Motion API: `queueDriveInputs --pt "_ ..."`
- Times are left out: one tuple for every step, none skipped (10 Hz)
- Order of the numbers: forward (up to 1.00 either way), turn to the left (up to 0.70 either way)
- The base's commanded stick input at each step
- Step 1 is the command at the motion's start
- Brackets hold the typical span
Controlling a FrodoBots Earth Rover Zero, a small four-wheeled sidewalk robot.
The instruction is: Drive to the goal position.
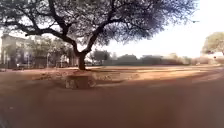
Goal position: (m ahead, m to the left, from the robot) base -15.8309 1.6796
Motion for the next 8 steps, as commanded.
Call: queueDriveInputs --pt "1.00 0.00" --pt "1.00 0.00" --pt "1.00 -0.07" --pt "1.00 -0.20" --pt "1.00 -0.27" --pt "1.00 -0.27" --pt "1.00 -0.27" --pt "1.00 -0.27"
